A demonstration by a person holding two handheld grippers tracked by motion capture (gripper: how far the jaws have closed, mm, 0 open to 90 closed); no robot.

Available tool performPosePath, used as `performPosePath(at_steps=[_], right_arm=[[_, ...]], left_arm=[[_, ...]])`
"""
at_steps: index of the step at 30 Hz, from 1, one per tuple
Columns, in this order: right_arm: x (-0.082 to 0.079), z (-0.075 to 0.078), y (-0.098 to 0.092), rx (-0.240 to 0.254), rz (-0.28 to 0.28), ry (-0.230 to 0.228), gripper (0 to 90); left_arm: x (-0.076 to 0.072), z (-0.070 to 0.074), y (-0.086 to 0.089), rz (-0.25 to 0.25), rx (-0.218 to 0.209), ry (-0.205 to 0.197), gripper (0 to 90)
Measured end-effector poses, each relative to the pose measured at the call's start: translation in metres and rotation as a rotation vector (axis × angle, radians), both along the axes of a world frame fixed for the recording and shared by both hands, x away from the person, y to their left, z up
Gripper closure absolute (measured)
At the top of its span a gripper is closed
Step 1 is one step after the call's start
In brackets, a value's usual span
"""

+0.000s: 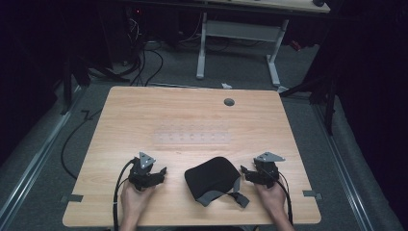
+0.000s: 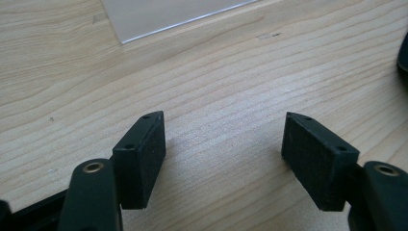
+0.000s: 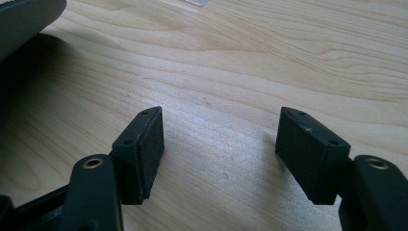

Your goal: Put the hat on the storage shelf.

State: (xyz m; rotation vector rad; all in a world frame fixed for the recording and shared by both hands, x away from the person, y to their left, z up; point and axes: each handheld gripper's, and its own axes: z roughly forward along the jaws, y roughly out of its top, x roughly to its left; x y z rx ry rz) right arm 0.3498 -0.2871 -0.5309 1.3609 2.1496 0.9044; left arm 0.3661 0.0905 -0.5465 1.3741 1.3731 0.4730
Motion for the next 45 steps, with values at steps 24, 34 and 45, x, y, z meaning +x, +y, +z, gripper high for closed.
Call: performPosePath(at_steps=[24,34,45], right_arm=[[0.0,-0.0002,0.0016,-0.001,0.001,0.004,31.3],[-0.0001,-0.0002,0.0015,0.0,-0.002,0.003,31.7],[-0.0006,0.001,-0.0003,0.0,-0.017,0.002,40.1]], left_arm=[[-0.0007,-0.0001,-0.0007,-0.001,-0.001,0.0,30.8],[-0.0009,-0.0001,-0.0008,-0.001,0.0,0.001,30.5],[-0.0011,-0.0001,-0.0009,0.0,-0.001,0.001,30.2]])
